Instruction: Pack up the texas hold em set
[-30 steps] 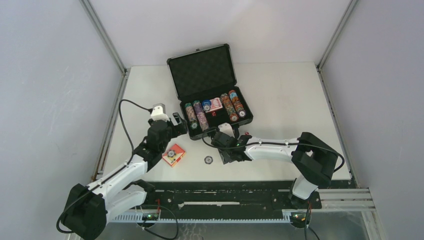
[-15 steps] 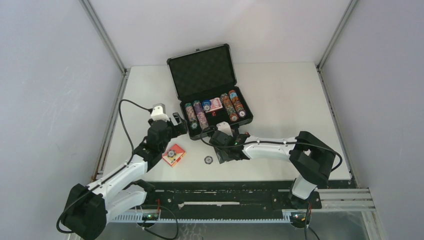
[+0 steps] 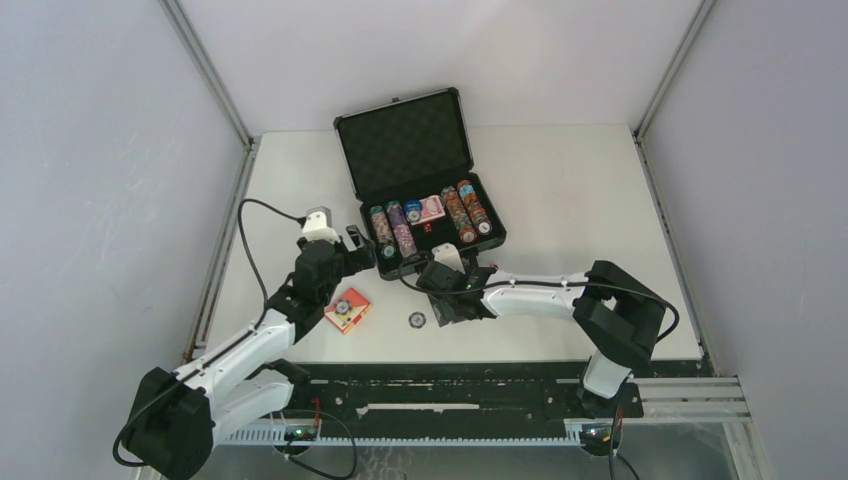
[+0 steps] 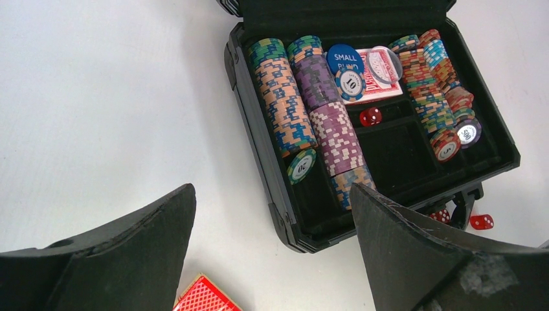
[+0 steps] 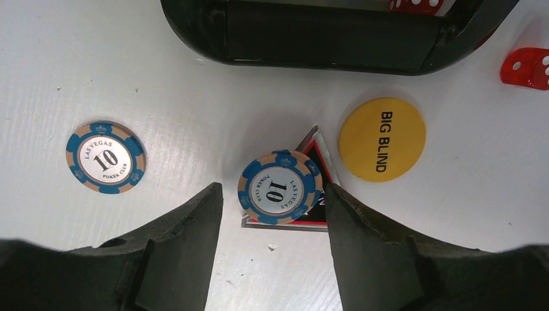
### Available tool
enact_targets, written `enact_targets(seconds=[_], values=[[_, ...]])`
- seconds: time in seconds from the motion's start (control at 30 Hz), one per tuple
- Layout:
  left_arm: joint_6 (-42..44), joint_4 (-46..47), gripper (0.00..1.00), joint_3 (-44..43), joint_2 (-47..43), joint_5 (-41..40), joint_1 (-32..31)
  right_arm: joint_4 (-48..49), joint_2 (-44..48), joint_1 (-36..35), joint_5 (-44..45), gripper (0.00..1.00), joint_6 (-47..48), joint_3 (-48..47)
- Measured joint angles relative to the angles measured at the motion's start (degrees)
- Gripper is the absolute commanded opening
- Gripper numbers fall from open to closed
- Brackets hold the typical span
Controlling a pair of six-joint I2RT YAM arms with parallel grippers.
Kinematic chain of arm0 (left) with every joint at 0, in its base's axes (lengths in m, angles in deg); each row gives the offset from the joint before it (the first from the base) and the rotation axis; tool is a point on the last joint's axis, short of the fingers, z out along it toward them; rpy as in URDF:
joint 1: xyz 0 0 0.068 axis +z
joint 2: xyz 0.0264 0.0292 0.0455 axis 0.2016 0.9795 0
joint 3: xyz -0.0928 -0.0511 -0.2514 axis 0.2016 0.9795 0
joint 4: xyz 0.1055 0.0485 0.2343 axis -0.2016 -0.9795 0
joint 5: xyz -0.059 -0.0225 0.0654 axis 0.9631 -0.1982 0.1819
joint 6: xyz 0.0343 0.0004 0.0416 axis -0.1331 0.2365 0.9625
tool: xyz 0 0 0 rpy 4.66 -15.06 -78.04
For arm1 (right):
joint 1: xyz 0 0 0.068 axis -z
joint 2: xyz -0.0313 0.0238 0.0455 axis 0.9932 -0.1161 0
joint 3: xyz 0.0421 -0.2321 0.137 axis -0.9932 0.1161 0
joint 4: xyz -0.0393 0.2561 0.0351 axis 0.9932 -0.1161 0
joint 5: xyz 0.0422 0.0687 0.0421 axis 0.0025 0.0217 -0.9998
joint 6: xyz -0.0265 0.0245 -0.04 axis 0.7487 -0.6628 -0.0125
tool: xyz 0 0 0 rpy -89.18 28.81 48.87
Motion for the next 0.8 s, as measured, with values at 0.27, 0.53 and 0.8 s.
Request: enact_targets(seconds=[0.27, 0.53, 0.8], values=[[0.0, 0.0, 0.93, 0.0, 0.0, 0.3, 0.0, 0.0, 0.0, 0.1, 0.1, 0.65, 0.0, 0.0], [0.0, 0.0, 0.93, 0.0, 0.0, 0.4, 0.0, -0.2, -0.1, 0.1, 0.6, 0.60, -0.2, 0.0], [0.0, 0.0, 0.93, 0.0, 0.0, 0.5, 0.0, -0.5, -0.2, 0.4, 1.3, 0.56, -0.4, 0.0]])
